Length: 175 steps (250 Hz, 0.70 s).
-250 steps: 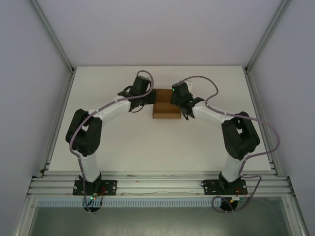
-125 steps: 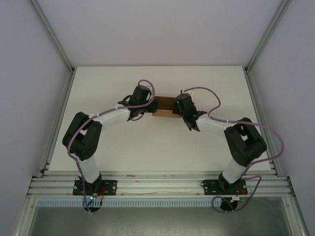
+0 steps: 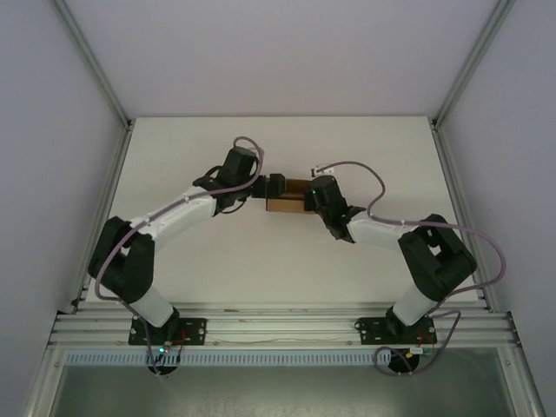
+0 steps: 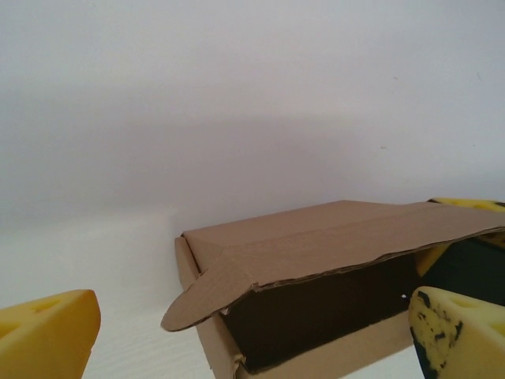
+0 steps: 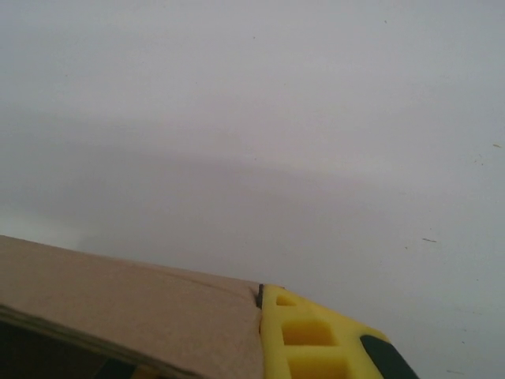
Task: Assemble paper box
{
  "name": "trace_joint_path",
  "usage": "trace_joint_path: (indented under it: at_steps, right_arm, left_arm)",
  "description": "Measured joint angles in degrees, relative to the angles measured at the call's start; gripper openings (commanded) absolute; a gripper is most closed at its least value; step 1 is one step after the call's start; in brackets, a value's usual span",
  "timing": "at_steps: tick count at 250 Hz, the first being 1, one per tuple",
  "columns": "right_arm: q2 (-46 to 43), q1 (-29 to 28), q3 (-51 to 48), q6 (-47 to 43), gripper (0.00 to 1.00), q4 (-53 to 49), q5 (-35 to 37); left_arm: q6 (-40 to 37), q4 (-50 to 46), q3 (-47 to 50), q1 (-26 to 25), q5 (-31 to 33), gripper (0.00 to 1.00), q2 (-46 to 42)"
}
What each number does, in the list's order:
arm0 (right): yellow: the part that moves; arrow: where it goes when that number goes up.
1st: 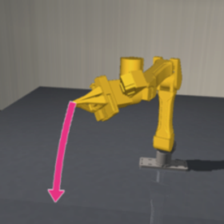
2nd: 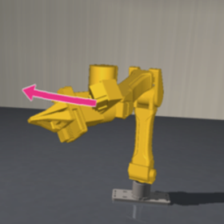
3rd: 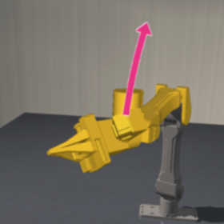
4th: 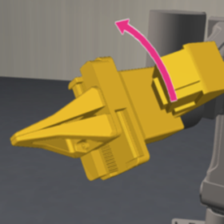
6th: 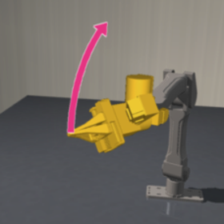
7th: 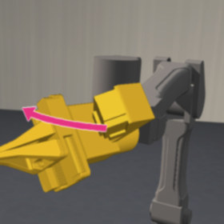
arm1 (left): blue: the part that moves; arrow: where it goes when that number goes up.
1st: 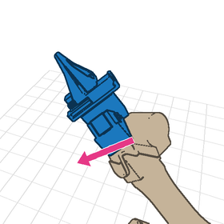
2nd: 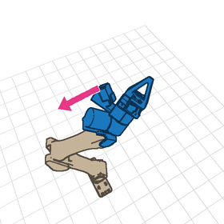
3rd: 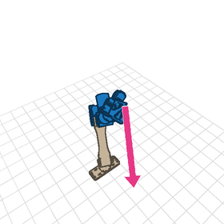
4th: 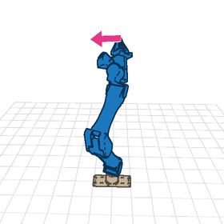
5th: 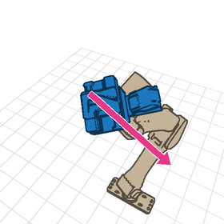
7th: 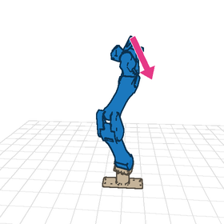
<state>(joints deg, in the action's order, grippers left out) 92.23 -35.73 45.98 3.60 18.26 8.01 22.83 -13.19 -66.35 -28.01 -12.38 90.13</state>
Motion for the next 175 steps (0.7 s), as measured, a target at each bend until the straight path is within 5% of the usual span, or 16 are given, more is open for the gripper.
trace_joint_path:
  at_steps: [90, 175]
  right_arm:
    - [-0.3, -3.3, -3.6, -6.2, 0.19, 4.1, 1.2]
    - [-0.3, -5.0, -5.6, -6.4, 0.23, 5.2, 2.4]
  left_arm:
    - [8.2, -2.4, -5.3, 9.7, -8.7, 1.0, 3.7]
    - [11.9, -2.0, 2.3, 9.3, -15.9, 0.89, 8.5]
